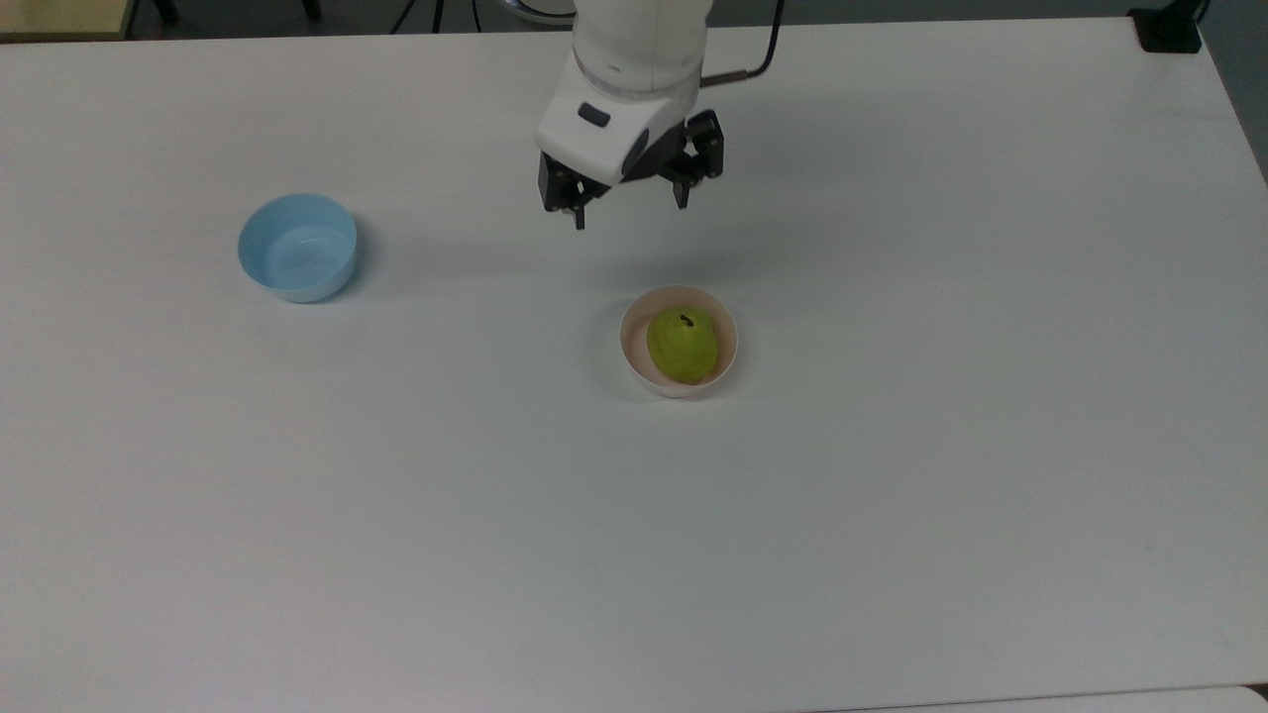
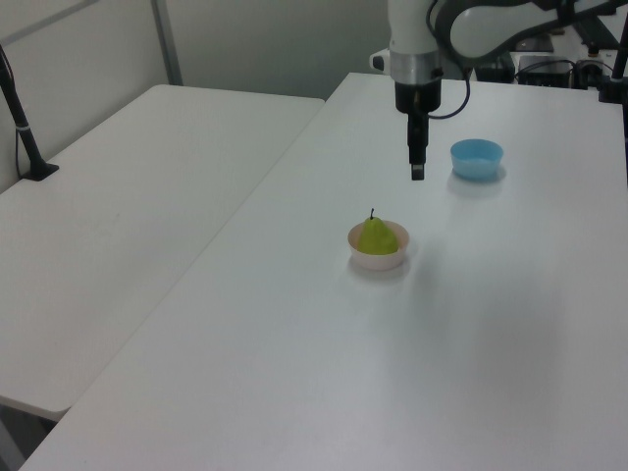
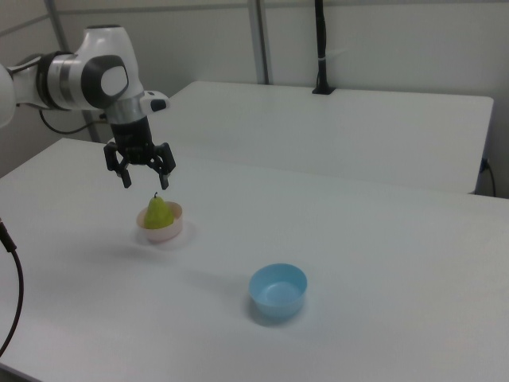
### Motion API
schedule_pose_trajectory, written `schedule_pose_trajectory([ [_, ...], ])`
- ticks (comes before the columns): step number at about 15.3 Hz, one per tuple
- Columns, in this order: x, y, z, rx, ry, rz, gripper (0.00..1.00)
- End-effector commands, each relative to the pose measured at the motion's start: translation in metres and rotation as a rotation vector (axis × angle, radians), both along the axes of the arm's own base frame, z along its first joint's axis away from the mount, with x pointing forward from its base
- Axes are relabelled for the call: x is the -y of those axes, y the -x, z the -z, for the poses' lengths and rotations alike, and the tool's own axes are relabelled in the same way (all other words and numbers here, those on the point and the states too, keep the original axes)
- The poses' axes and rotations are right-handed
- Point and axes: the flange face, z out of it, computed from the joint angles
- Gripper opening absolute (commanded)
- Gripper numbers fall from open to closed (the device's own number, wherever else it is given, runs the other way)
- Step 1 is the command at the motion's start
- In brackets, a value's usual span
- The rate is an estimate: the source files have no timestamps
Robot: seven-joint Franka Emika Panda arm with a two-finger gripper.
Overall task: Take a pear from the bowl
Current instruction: 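Move the open gripper over the pink bowl and lower onto the green pear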
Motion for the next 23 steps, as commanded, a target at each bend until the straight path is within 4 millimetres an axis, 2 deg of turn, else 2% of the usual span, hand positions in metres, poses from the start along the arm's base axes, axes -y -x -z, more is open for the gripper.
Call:
schedule_pose_trajectory([
  [1,-0.019,-0.009,0.027,0.028,-0.005,0.062,1.0],
  [3,-0.022,-0.015,0.042,0.033,-0.006,0.085,0.97],
  [5,-0.037,-0.017,0.058,0.035,-0.006,0.079,0.96],
  [10,-0.044,-0.029,0.095,0.053,-0.007,0.093,0.94],
  [13,-0.045,-0.033,0.107,0.058,-0.005,0.089,0.89],
  [23,-0.052,-0.04,0.129,0.086,-0.013,0.08,0.89],
])
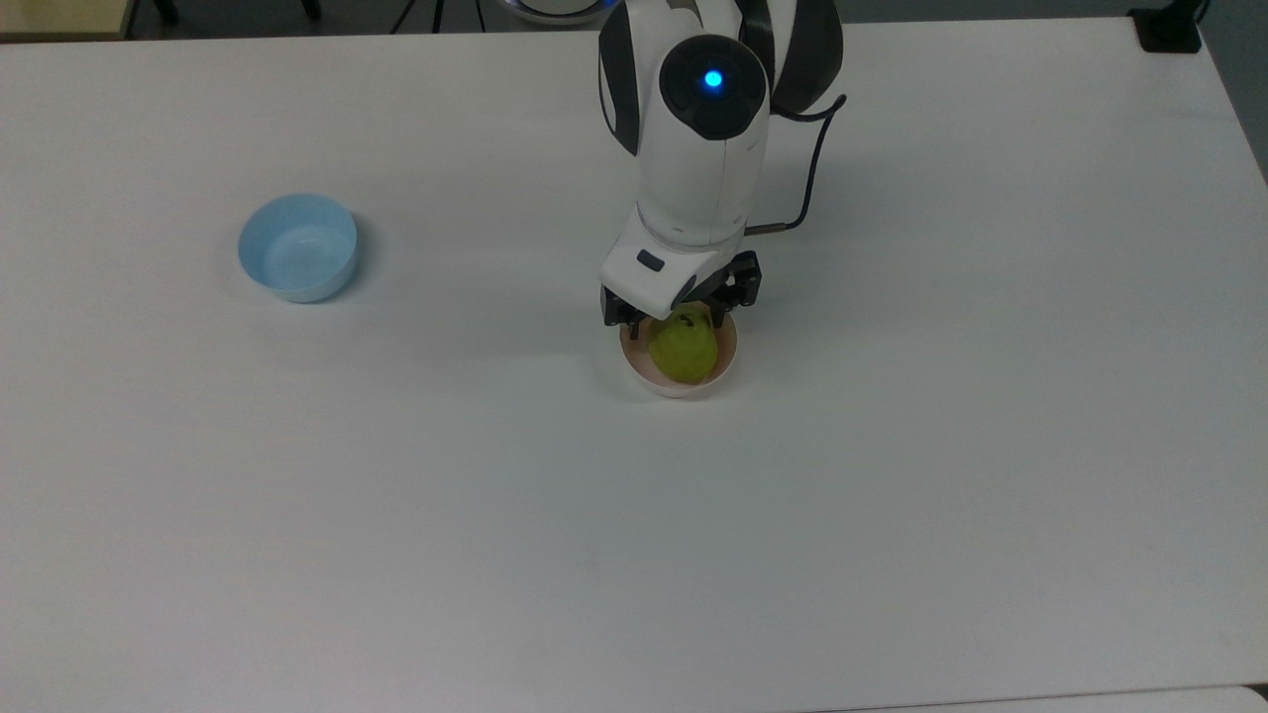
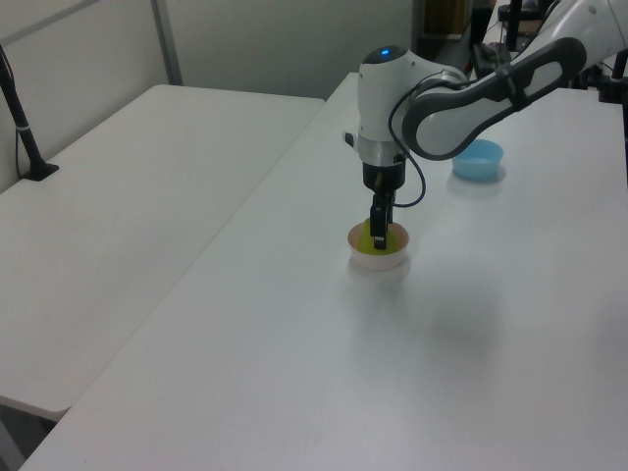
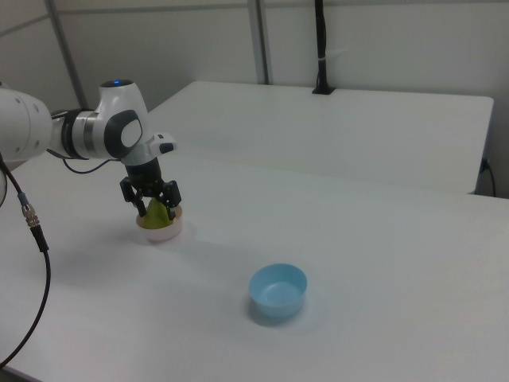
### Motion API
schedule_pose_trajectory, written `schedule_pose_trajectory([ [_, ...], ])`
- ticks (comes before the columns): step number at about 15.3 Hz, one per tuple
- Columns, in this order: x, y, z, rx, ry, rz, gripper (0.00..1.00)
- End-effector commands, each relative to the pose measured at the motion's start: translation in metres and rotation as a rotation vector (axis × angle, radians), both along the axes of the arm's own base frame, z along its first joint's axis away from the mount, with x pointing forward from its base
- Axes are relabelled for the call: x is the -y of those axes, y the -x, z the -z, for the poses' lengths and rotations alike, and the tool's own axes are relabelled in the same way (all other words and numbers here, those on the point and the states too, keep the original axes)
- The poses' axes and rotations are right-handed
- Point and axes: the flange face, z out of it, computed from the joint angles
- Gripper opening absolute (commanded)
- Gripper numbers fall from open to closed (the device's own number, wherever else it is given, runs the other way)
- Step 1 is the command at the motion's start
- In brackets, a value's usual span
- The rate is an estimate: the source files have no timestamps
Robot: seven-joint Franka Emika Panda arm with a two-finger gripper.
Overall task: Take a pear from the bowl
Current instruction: 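Move the open gripper over the pink bowl and lower onto the green pear, then close the gripper on the pear and lift it out of the bowl, then carry the pear away from the pink bowl and lower it to the table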
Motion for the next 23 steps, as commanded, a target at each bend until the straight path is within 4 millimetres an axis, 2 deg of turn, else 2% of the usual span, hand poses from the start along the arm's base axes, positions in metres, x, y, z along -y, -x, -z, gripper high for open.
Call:
schedule_pose_trajectory([
  [1,-0.008,-0.003,0.005,0.045,-0.007,0.007,0.89],
  [3,-0.009,-0.003,0.007,0.045,-0.006,0.005,0.87],
  [5,-0.012,-0.002,0.008,0.044,-0.006,-0.001,0.76],
  [9,-0.017,-0.001,0.012,0.038,-0.003,-0.013,0.4],
  [10,-0.018,-0.001,0.012,0.038,-0.003,-0.015,0.37],
  [12,-0.018,-0.001,0.011,0.035,-0.002,-0.019,0.35],
  [16,-0.004,0.003,-0.029,0.038,-0.004,0.0,0.35],
  [19,0.012,0.01,-0.069,0.037,-0.011,0.025,0.35],
  [21,0.025,0.006,-0.085,0.049,-0.017,0.048,0.35],
  [23,0.035,0.001,-0.091,0.062,-0.019,0.063,0.35],
])
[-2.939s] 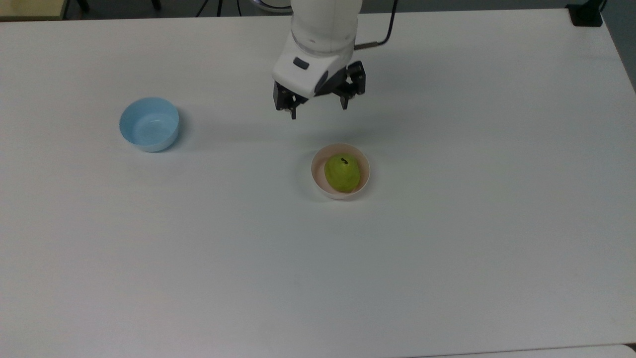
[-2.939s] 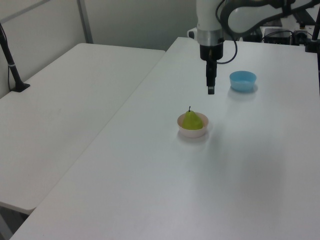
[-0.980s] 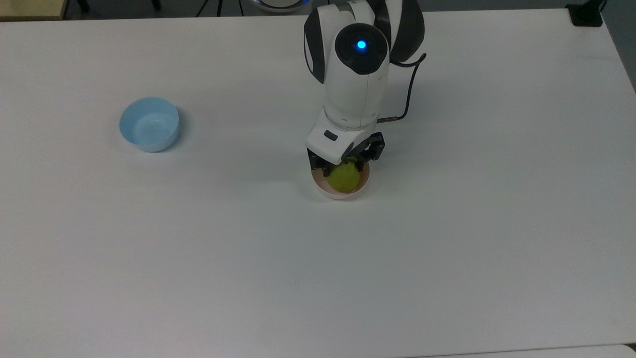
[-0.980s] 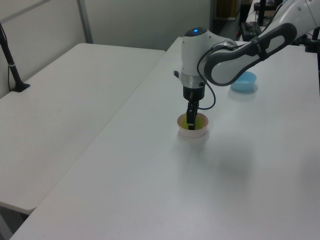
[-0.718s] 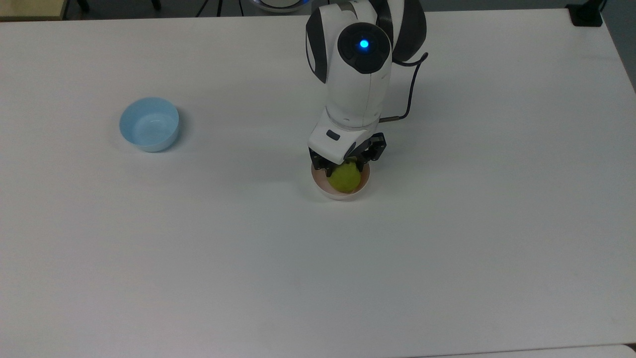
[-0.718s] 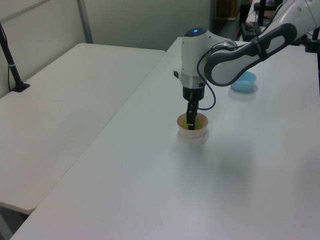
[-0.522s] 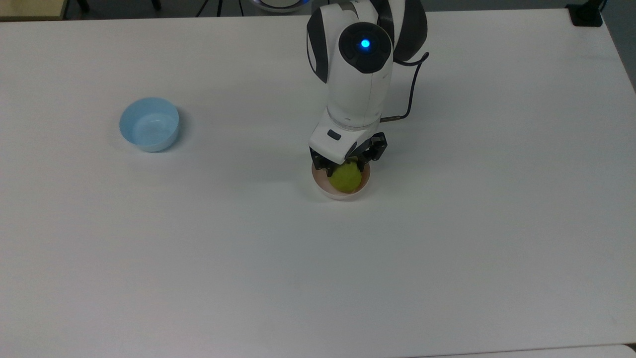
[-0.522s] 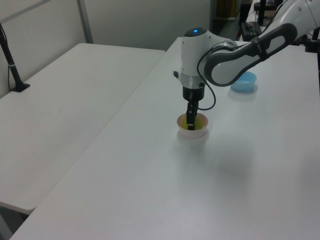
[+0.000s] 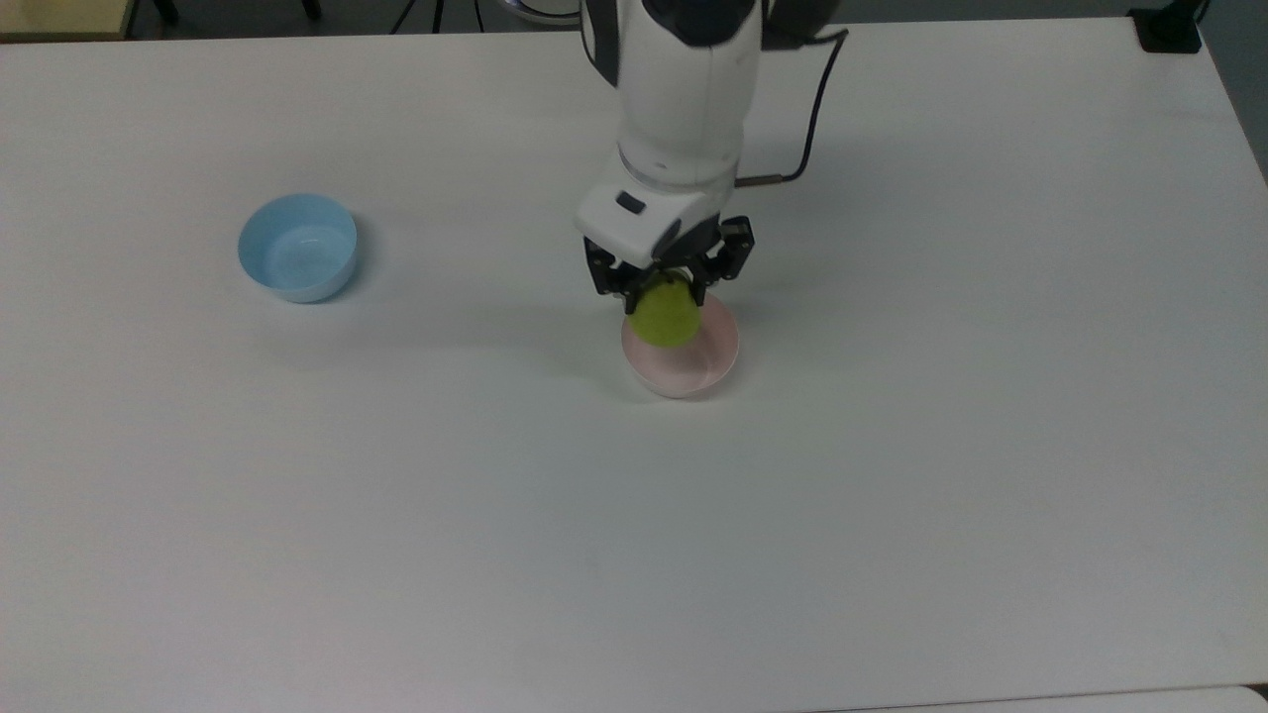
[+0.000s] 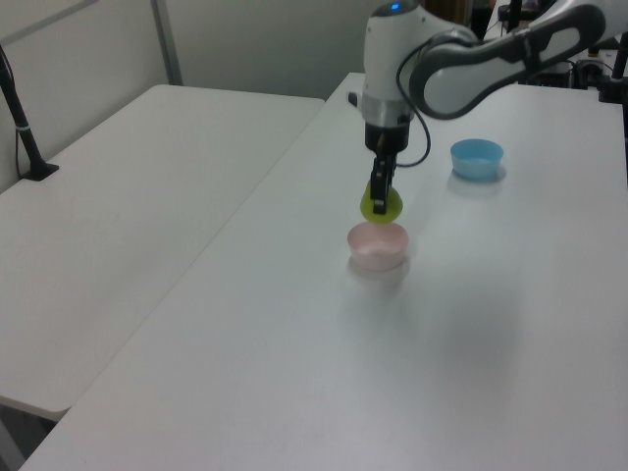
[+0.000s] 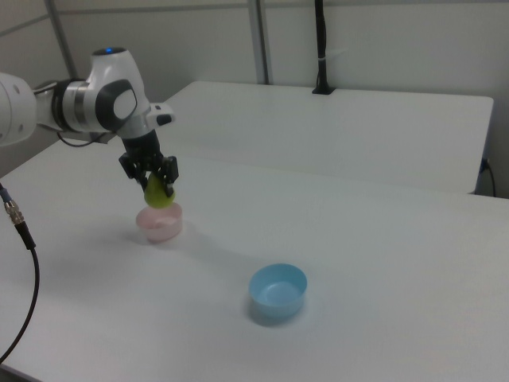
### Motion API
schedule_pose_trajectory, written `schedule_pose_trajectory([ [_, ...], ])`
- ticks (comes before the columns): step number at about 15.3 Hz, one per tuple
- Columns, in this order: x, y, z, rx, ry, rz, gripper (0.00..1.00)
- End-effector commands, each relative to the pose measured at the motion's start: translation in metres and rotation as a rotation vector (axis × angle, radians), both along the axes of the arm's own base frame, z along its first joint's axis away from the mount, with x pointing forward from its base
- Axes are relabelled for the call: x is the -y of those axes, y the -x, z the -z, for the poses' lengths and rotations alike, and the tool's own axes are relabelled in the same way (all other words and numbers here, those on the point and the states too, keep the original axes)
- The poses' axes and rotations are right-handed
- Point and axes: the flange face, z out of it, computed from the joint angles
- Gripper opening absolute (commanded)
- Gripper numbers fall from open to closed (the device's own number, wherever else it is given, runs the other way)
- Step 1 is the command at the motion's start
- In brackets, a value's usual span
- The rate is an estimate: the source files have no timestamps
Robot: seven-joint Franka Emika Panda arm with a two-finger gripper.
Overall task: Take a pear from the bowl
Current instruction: 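Carry the pear away from the pink bowl and lower it to the table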
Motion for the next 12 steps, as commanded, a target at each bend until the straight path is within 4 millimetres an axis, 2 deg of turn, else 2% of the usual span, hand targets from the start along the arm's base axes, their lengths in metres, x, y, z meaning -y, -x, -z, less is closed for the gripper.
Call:
schedule_pose_trajectory([
  [1,0.025,-0.002,-0.017,0.005,-0.011,0.048,0.35],
  [4,0.056,-0.008,-0.017,0.013,-0.002,0.073,0.35],
  [5,0.072,-0.011,-0.02,0.022,0.0,0.077,0.35],
  [6,0.095,-0.016,-0.023,0.029,0.003,0.077,0.35],
  [8,0.125,-0.018,-0.022,0.031,0.007,0.079,0.35],
  [12,0.169,-0.021,-0.006,0.009,0.016,0.085,0.35],
])
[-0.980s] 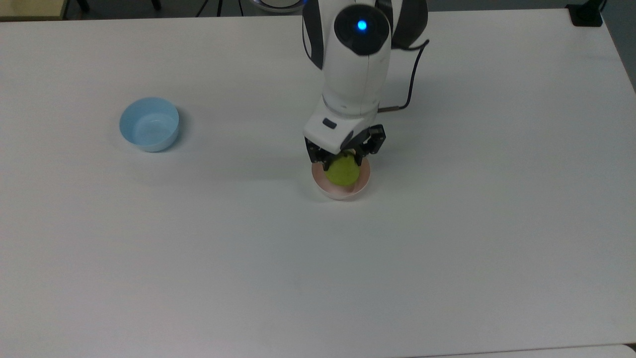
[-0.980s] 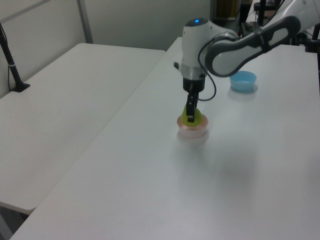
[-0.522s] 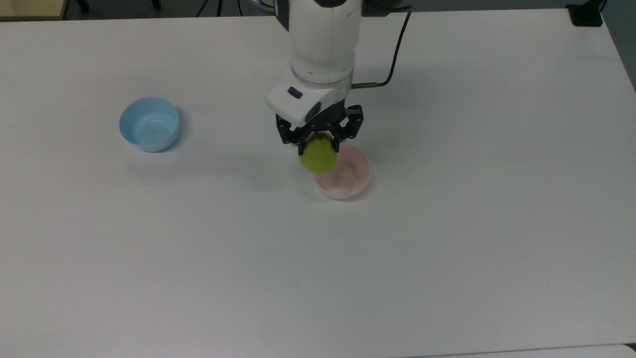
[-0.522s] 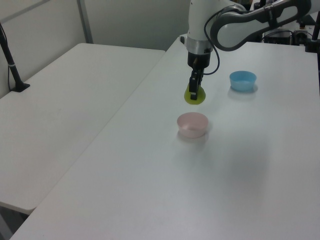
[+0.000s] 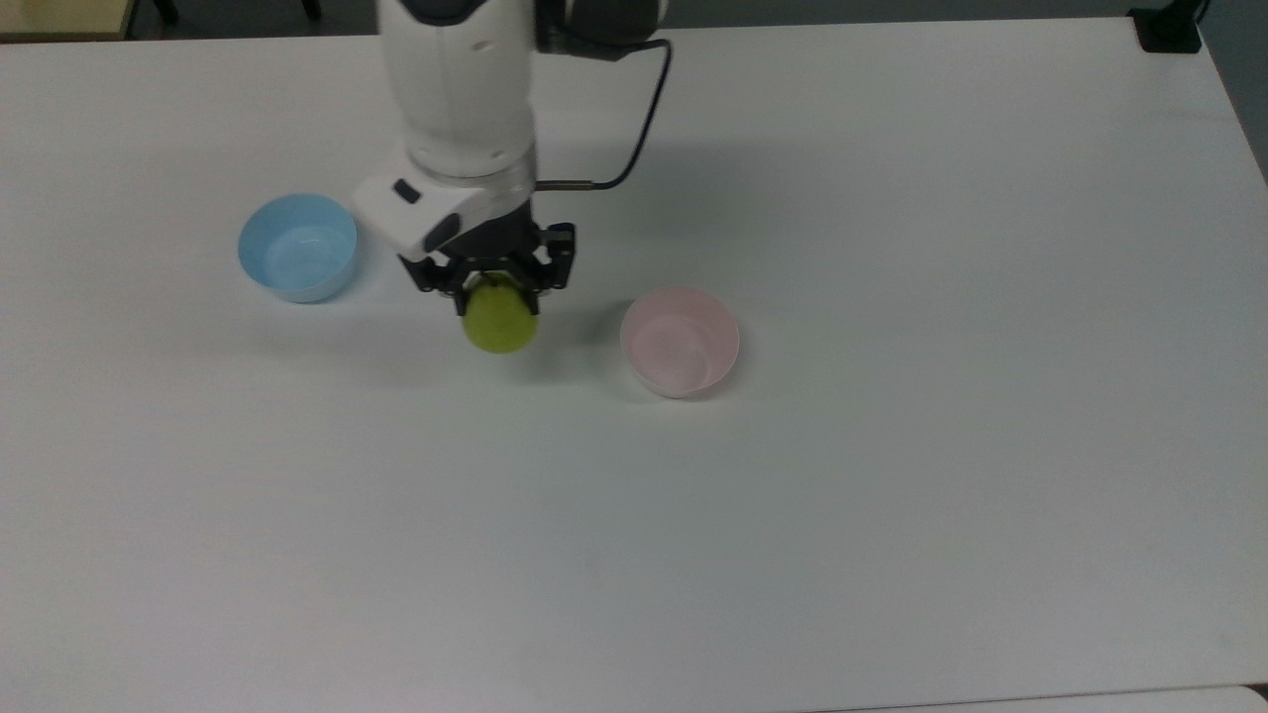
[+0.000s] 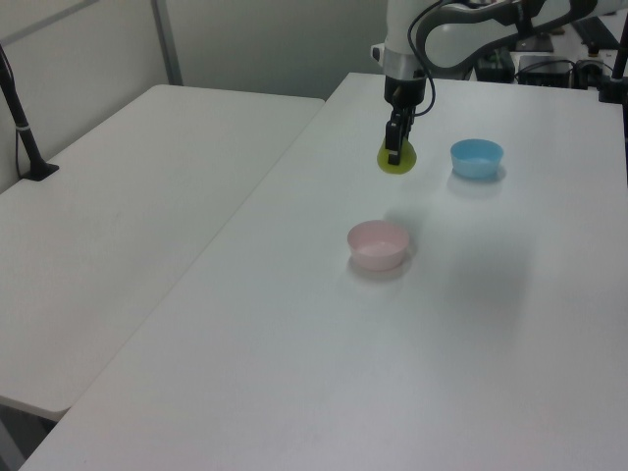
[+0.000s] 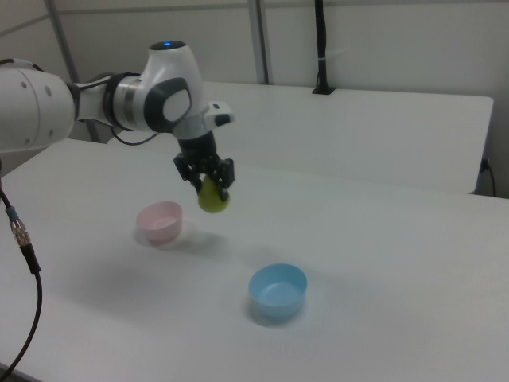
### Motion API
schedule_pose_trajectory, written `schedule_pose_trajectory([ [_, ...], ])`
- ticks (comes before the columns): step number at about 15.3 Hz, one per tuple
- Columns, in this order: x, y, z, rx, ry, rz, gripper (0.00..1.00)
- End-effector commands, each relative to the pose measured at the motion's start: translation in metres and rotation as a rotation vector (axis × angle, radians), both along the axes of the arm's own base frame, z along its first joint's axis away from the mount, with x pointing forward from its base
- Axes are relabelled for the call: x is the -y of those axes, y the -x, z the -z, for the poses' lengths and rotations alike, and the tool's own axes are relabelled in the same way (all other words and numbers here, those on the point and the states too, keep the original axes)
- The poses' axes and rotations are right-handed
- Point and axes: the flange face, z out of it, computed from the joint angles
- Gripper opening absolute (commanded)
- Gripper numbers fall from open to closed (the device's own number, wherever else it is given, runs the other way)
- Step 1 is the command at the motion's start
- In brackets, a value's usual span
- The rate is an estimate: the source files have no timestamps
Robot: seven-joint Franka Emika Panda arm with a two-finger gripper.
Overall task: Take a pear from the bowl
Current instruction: 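Carry the pear away from the pink bowl and lower it to the table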
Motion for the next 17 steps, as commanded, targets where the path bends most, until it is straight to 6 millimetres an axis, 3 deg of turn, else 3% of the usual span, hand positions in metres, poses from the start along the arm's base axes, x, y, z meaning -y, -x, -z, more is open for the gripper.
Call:
schedule_pose_trajectory([
  [1,0.027,-0.007,0.012,-0.003,0.006,-0.016,0.35],
  [2,0.027,-0.011,0.011,0.031,0.009,-0.018,0.35],
  [6,0.036,-0.021,0.047,0.042,0.012,-0.007,0.36],
  [12,0.042,-0.027,0.077,0.061,0.014,-0.002,0.37],
  [17,0.042,-0.03,0.096,0.053,0.023,-0.009,0.48],
])
